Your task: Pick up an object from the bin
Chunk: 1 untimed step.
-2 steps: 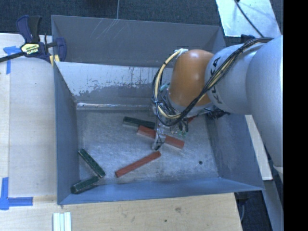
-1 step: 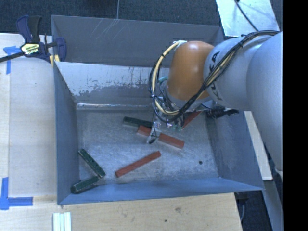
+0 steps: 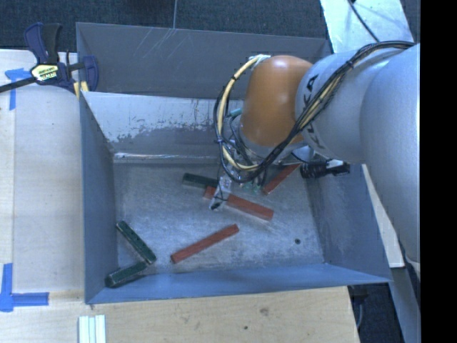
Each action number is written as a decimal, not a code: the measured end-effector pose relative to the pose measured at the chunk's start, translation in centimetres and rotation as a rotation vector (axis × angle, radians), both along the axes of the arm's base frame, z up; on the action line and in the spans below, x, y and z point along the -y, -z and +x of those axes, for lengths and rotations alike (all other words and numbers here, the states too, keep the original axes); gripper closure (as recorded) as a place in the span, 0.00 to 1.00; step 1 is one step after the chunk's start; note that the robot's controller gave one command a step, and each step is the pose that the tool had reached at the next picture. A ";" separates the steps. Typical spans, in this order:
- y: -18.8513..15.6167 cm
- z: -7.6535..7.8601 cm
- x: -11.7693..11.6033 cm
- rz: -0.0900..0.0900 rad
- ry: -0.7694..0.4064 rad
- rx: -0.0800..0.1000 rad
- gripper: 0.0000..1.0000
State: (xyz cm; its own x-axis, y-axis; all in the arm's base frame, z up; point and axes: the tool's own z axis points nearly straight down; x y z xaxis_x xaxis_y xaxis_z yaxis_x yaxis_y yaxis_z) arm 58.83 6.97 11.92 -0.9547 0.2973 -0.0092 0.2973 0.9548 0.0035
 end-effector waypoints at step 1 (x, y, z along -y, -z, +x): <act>5.0 -0.1 1.4 0.000 0.223 -0.010 0.00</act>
Offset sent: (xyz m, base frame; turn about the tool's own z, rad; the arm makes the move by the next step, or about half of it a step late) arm -0.0012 -0.0136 -0.0492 0.2243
